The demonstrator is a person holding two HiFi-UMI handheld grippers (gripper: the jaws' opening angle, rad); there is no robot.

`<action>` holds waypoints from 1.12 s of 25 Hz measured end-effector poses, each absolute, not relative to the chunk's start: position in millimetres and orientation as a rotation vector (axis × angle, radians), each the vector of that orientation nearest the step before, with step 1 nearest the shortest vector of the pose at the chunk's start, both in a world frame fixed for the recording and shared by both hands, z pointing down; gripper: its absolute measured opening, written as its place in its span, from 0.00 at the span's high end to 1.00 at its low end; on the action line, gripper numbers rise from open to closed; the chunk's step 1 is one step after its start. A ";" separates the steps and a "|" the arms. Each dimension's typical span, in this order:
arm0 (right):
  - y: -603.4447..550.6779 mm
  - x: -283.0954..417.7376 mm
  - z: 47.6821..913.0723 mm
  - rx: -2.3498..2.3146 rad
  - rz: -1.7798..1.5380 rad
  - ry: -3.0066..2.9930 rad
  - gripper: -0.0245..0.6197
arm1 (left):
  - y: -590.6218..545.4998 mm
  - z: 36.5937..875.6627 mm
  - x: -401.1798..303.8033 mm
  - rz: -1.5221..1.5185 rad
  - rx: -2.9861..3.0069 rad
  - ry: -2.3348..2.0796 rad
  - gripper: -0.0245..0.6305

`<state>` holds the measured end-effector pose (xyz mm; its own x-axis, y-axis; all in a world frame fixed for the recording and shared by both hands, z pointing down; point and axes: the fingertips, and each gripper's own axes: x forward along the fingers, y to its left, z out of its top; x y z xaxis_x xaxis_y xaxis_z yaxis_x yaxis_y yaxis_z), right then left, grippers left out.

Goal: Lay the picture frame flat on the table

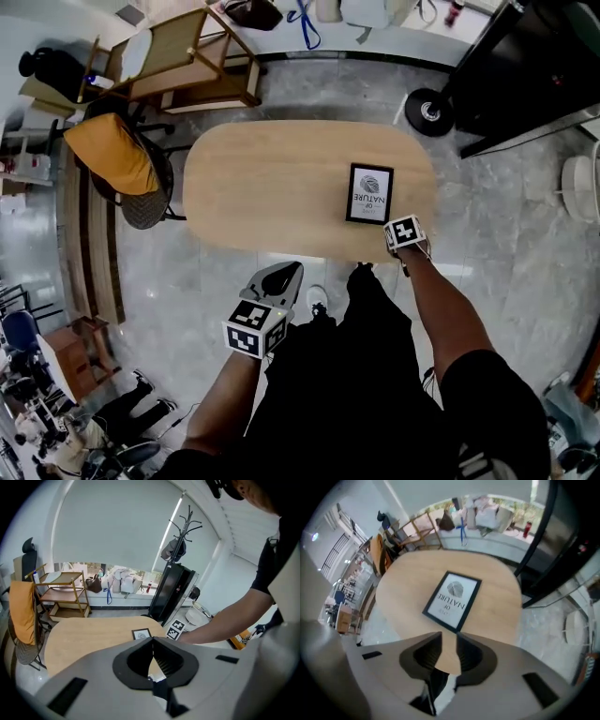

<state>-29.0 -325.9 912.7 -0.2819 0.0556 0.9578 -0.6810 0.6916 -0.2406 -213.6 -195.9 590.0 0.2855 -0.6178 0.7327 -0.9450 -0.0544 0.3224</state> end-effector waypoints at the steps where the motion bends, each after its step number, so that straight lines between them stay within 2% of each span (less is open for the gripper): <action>1: -331.0 -30.6 889.7 0.573 0.786 -1.775 0.89 | -194.0 583.4 -212.1 0.514 1.793 -1.417 0.96; 5: -311.8 -51.5 782.9 0.719 0.929 -2.023 0.96 | -172.8 559.8 -213.9 0.516 1.909 -1.382 0.96; 10: -229.8 -84.1 647.3 0.737 1.075 -2.364 0.96 | -128.6 526.1 -216.5 0.473 2.044 -1.335 0.96; 15: -147.3 -85.6 559.2 0.741 1.050 -2.538 0.96 | -95.4 508.1 -203.5 0.441 2.155 -1.276 0.96; 20: -98.7 -75.5 505.7 0.783 0.919 -2.633 0.96 | -76.5 498.4 -183.9 0.446 2.253 -1.217 0.96; 28: -84.4 -41.5 478.4 0.833 0.811 -2.635 0.96 | -54.8 485.5 -179.1 0.418 2.251 -1.259 0.96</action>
